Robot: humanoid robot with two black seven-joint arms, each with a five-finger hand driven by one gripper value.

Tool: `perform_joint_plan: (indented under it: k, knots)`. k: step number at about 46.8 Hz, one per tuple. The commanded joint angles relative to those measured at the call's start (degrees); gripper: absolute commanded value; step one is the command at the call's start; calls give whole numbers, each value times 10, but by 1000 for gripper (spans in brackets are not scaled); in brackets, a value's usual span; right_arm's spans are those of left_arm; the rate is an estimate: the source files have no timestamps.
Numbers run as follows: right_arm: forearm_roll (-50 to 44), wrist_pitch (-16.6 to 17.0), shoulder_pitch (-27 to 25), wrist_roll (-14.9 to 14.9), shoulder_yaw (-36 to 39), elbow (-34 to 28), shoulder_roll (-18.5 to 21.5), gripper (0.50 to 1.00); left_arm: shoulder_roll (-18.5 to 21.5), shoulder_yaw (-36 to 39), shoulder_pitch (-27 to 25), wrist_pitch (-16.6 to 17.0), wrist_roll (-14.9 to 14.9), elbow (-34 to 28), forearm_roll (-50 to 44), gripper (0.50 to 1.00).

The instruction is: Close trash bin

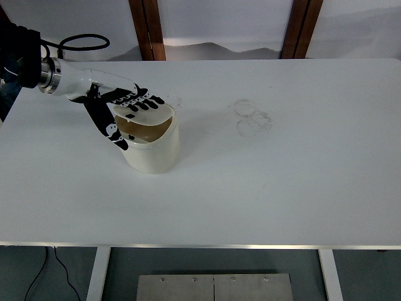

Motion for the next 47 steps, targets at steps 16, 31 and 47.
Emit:
perform_joint_plan:
  k: [16, 31, 47]
  knots:
    - [0, 0, 0, 0, 1, 0, 0, 995, 21, -1, 9, 0, 0, -42, -7, 1000]
    - [0, 0, 0, 0, 0, 0, 0, 995, 48, -1, 12, 0, 0, -67, -13, 1000]
    - [0, 0, 0, 0, 0, 0, 0, 995, 65, 0, 33, 0, 0, -70, -14, 1000]
